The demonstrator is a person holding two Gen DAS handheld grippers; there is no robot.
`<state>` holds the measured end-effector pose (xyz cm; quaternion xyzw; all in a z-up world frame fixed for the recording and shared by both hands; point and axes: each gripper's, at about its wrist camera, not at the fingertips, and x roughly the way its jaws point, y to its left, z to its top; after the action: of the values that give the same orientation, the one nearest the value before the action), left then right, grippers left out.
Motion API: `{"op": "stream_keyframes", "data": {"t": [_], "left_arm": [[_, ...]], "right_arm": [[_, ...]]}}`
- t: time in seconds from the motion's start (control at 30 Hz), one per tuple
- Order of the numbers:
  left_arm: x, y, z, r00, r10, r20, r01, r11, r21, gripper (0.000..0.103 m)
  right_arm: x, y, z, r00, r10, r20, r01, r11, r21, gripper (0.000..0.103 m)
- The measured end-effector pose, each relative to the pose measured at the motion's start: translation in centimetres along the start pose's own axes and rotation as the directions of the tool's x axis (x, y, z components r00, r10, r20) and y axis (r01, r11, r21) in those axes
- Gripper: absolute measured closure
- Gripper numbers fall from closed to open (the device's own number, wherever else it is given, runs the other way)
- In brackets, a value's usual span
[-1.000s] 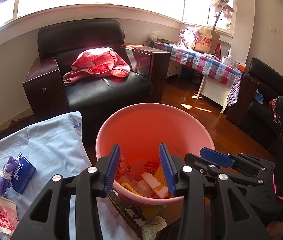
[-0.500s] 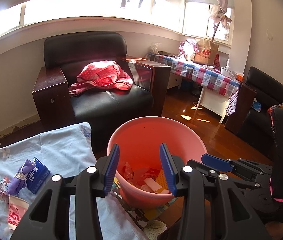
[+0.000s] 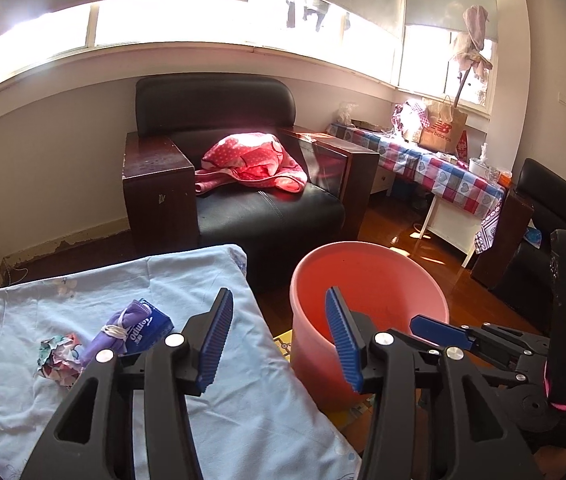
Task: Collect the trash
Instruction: 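Move both open tools back over the remaining trash on the table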
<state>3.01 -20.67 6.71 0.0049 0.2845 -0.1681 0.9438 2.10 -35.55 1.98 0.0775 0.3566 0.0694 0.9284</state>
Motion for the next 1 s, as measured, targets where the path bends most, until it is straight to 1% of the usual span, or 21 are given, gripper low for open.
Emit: {"op": "stream_keyframes", "data": {"t": [0.27, 0.53, 0.8, 1.0], "left_arm": [[-2.6, 4.2, -1.1, 0.998, 0.063, 0.006, -0.063, 0.997, -0.052, 0.055], [-4.2, 8.0, -2.5, 0.995, 0.101, -0.001, -0.101, 0.990, -0.097, 0.055], [-5.4, 12.3, -5.3, 0.988, 0.153, -0.029, -0.156, 0.978, -0.142, 0.055], [-6.9, 16.1, -7.6, 0.977, 0.209, -0.046, -0.214, 0.960, -0.183, 0.055]], "right_arm": [[0.5, 4.4, -0.2, 0.999, 0.048, -0.024, -0.049, 0.997, -0.054, 0.068], [1.0, 8.0, -0.8, 0.996, 0.073, -0.051, -0.078, 0.991, -0.109, 0.068], [2.3, 10.6, -1.2, 0.990, 0.113, -0.085, -0.124, 0.984, -0.131, 0.068], [3.8, 12.8, -1.6, 0.980, 0.161, -0.119, -0.178, 0.973, -0.150, 0.068]]}}
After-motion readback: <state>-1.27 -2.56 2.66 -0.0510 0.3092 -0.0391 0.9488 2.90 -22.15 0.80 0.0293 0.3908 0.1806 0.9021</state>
